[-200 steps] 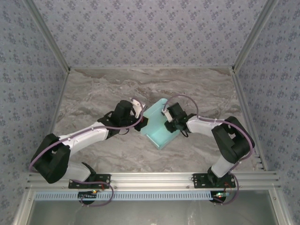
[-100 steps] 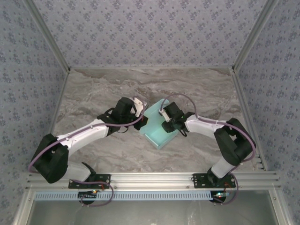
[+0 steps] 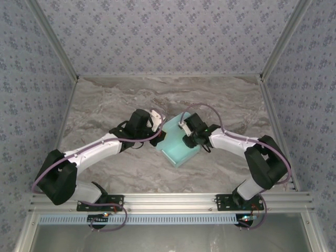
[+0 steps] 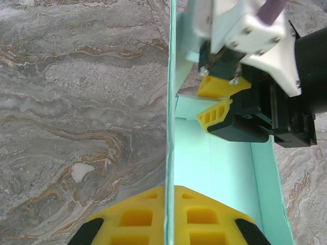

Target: Fold the paper box

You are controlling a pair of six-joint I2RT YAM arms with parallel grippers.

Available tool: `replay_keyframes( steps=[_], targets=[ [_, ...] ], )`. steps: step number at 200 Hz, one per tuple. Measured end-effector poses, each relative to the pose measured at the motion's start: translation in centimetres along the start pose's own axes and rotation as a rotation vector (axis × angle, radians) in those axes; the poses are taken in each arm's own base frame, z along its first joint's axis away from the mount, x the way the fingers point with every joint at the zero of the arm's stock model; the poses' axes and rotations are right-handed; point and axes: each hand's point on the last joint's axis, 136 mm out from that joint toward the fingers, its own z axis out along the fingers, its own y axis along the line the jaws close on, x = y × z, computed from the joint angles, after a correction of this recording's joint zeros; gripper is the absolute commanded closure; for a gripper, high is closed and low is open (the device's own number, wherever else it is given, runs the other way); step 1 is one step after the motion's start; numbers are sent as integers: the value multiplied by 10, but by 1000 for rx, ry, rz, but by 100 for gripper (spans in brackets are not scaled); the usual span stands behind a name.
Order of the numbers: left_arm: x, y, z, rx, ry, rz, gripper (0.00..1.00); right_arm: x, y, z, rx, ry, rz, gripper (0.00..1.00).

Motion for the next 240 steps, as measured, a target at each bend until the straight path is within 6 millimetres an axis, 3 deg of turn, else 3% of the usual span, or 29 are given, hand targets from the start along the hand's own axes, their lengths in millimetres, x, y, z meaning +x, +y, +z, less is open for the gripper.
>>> replay_keyframes(
  steps=[71,112,176,240],
  targets=[
    [0,3,0,-13,-7,24,100,5,-7,10,119,101,-82,78],
    [0,15,0,-58,-17,16,100,-5,-7,16,231,113,-147,79],
    [0,24,0,-95,-22,9,100,-9,-6,20,367,129,-230,76],
    [-3,19,3,-62,-32,22,100,0,-9,17,351,122,-234,62]
  ],
)
